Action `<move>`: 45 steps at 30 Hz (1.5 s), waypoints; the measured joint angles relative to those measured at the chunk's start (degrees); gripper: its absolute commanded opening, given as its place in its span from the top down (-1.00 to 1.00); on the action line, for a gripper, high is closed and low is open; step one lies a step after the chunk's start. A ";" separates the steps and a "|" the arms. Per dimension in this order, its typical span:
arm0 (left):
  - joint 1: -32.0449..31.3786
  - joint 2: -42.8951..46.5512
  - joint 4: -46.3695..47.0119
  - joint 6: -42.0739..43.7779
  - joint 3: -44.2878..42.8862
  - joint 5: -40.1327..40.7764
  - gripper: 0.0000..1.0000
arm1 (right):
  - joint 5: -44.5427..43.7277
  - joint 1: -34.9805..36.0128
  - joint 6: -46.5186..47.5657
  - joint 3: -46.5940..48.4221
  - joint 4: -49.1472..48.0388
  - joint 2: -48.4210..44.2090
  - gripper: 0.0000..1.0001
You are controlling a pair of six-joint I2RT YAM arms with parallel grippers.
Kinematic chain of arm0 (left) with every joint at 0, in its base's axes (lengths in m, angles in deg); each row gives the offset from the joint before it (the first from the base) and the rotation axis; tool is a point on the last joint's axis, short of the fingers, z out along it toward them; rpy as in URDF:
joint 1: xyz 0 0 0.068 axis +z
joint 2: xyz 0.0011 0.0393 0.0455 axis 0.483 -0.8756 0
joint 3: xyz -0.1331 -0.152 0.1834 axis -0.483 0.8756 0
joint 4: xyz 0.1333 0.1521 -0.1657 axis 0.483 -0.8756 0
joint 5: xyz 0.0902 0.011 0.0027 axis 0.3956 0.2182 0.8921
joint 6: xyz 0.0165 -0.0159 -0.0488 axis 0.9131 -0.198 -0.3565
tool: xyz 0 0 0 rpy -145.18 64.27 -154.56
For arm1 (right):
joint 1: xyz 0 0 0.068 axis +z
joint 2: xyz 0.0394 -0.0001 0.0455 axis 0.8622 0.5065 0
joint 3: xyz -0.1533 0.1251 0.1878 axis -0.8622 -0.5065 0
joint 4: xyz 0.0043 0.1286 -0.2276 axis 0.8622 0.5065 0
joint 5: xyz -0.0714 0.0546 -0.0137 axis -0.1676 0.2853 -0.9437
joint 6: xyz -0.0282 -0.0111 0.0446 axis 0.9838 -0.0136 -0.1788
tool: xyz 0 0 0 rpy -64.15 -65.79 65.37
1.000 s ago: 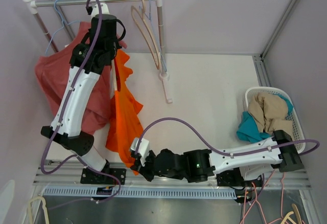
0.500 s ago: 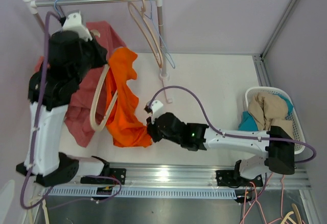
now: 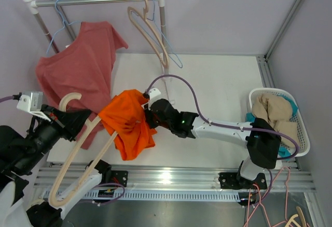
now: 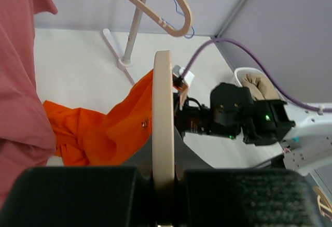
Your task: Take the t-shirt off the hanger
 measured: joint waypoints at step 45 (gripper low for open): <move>0.85 -7.08 9.92 2.49 12.63 2.49 0.99 | -5.99 -61.18 12.02 62.86 28.92 -15.17 1.00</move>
